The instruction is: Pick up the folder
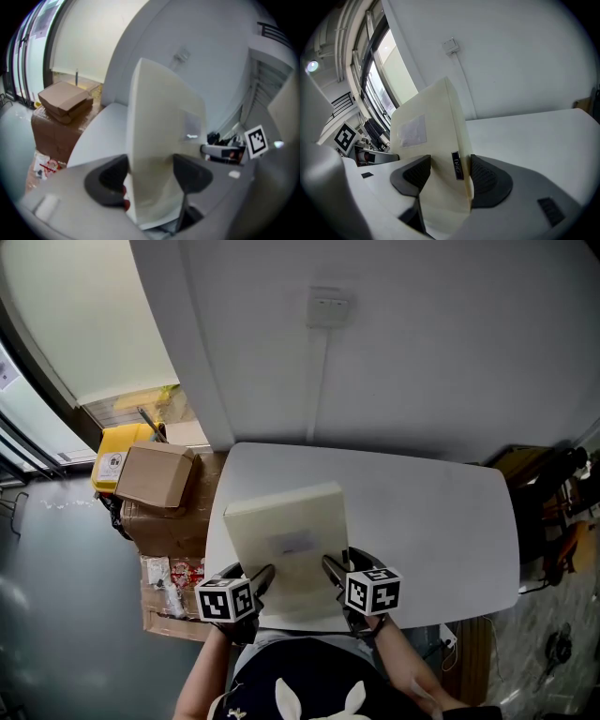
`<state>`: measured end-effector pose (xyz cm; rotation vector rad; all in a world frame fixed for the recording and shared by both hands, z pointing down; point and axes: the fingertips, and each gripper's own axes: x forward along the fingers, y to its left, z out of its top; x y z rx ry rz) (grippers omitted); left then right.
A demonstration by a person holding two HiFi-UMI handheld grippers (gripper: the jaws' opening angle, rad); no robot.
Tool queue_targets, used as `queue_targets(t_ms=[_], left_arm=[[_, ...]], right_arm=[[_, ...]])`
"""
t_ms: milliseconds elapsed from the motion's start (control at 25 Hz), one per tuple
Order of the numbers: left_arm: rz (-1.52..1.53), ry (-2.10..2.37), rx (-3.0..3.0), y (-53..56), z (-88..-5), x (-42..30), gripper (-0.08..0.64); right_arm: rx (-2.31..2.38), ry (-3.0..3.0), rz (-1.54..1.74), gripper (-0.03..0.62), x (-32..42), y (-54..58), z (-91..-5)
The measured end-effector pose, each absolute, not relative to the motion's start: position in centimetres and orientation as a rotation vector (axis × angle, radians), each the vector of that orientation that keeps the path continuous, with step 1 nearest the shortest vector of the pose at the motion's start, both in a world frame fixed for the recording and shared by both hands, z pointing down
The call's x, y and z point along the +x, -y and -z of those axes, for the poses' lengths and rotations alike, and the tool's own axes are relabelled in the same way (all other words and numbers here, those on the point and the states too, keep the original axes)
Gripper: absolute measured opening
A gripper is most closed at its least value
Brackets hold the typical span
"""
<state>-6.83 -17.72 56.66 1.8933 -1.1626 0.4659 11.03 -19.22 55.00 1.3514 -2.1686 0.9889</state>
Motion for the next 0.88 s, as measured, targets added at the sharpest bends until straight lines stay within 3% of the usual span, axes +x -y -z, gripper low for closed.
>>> queue_targets(t_ms=[880], left_arm=[[-0.432, 1.163, 1.945, 13.3, -54.2, -6.0, 0.301]], right_arm=[[1.39, 2.194, -0.889, 0.264, 11.9, 14.3, -52.1]])
